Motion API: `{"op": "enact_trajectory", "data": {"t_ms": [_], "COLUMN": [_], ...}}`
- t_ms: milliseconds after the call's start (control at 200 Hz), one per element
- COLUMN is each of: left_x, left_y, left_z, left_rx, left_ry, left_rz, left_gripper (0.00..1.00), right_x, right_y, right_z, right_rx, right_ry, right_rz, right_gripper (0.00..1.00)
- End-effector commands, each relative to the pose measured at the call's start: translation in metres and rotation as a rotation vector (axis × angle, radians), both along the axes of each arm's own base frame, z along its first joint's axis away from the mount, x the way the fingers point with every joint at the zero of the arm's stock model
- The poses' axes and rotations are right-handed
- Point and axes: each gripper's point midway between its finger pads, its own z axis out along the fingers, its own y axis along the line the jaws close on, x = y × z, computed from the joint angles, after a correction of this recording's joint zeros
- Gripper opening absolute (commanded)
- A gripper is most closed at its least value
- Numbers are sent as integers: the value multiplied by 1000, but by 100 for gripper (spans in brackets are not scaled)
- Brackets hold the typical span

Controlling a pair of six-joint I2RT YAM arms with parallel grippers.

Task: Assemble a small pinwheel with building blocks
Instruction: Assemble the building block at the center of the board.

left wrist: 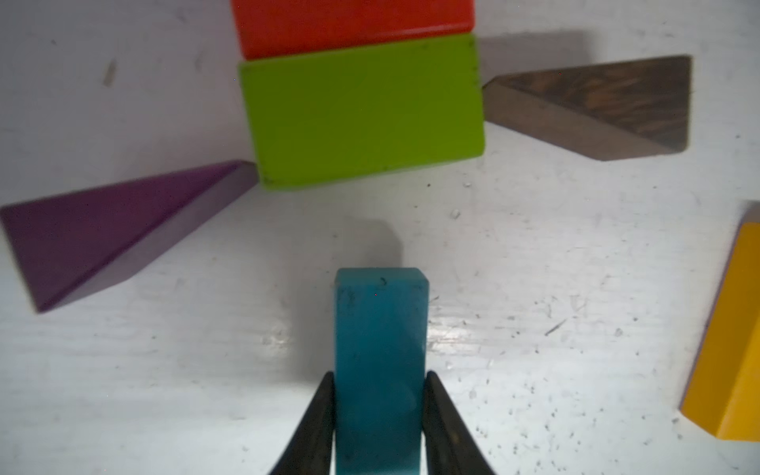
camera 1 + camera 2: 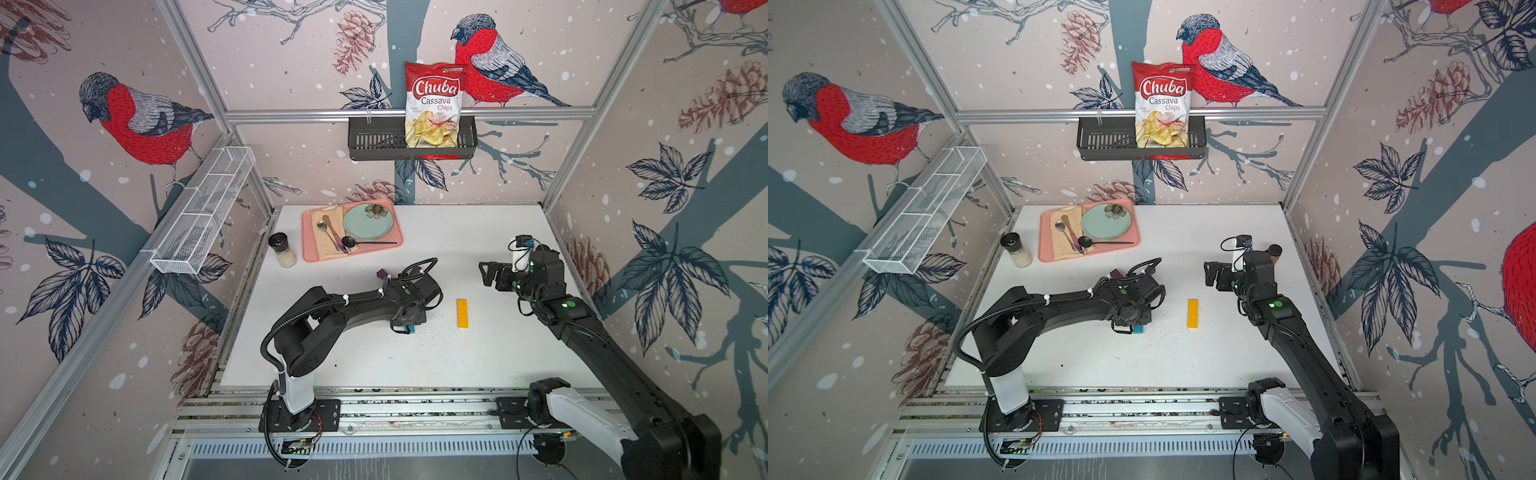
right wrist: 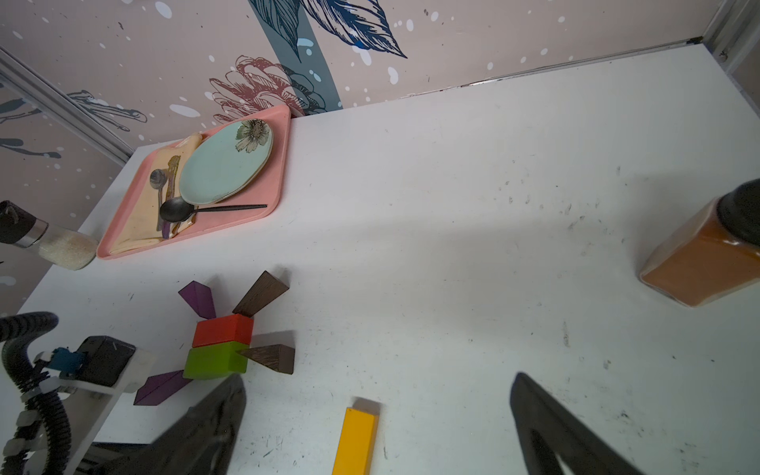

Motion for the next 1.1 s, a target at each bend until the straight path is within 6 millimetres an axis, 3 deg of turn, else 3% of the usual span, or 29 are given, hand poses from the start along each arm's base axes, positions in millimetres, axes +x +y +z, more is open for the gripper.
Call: {"op": "enact_trajectory", "data": {"t_ms": [0,640,1091], "left_x": [0,10,18], "left_y": [-3,14,10], "left_z": [1,-2,-6], "left_rx": [-7,27,26], "left_ry": [21,6,13], "left_rz": [13,122,128], "left_gripper": [29,28,28], "right_x": [1,0,0], "right_y": [2,7,8], "right_z": [3,3,3], "right_rx": [17,38,42], "right_ry": [-5,0,2], "right_rz": [10,36,43], "right_gripper": [99,99,100]}}
